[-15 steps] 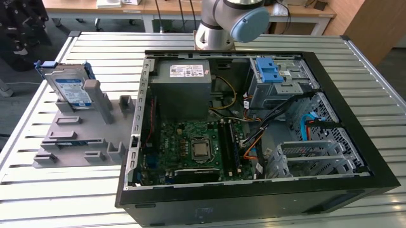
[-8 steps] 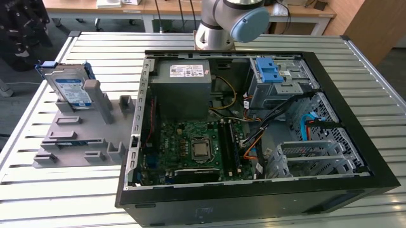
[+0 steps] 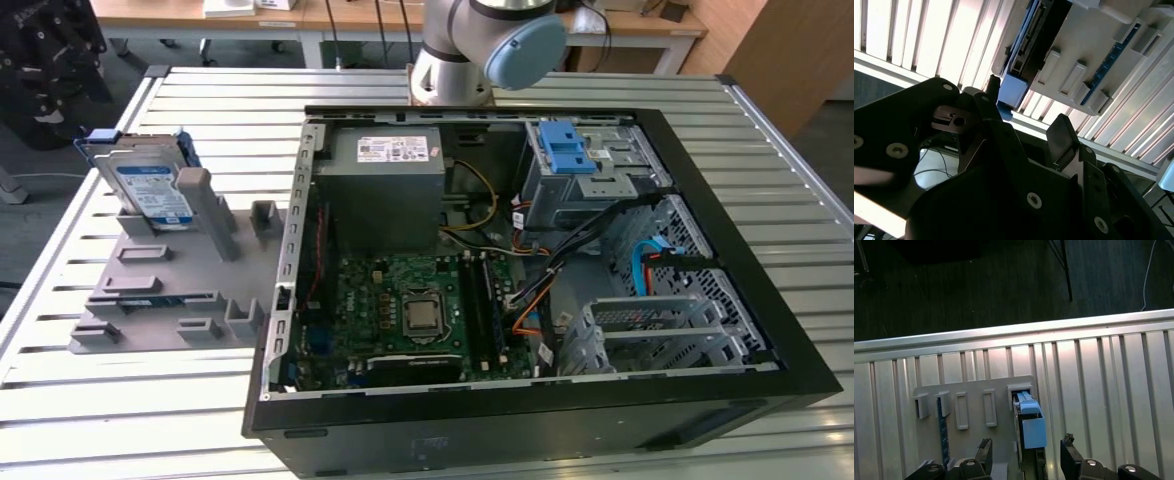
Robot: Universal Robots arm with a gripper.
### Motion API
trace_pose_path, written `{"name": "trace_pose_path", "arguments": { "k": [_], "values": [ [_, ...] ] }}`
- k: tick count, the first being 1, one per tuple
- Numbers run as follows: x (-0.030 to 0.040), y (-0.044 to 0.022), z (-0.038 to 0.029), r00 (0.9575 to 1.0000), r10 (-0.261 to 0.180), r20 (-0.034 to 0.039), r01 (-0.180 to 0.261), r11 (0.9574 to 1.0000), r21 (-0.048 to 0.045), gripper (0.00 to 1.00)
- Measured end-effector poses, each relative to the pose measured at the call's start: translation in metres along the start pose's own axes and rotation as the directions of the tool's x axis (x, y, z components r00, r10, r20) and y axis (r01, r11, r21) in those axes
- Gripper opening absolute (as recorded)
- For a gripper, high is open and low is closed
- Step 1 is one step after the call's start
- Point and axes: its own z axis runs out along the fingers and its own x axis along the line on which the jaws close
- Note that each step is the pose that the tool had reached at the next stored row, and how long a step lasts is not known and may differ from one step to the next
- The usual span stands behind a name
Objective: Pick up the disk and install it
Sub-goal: 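Pick up the disk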
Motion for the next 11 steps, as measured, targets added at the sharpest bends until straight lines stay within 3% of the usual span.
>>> {"name": "trace_pose_path", "arguments": {
  "k": [11],
  "values": [
    [0.0,-0.0002,0.0047,1.0,0.0,0.0001,0.0,1.0,0.0001,0.65]
  ]
}}
